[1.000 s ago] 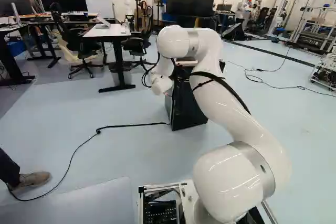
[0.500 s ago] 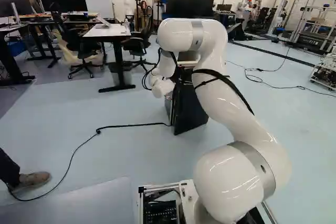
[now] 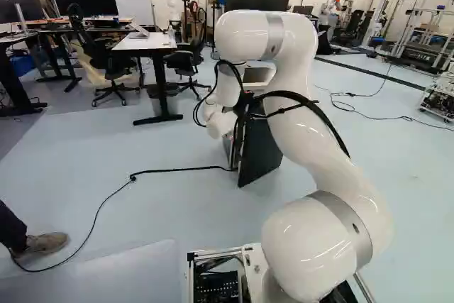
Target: Open the fridge door
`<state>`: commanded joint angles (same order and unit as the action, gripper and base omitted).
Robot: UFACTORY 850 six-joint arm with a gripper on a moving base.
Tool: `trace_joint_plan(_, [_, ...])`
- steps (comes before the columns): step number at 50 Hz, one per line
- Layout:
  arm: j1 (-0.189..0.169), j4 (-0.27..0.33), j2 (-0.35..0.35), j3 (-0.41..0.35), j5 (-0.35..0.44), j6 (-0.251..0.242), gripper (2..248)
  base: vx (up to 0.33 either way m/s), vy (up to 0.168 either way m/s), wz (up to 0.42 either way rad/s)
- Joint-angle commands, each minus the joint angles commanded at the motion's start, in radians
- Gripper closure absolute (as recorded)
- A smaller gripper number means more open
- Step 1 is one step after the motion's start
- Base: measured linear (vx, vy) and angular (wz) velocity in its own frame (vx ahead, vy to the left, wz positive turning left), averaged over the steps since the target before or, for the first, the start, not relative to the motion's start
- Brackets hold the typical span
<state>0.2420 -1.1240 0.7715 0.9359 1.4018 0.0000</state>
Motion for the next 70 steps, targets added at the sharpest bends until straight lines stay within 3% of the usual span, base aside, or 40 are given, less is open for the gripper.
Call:
trace_joint_plan(35, [0.011,-0.081,-0.120,-0.217,0.053,0.000,3,0.000,0.000,0.000])
trace_joint_plan(70, [-0.052,-0.123,-0.199,-0.363,0.058,0.000,3,0.000,0.000,0.000])
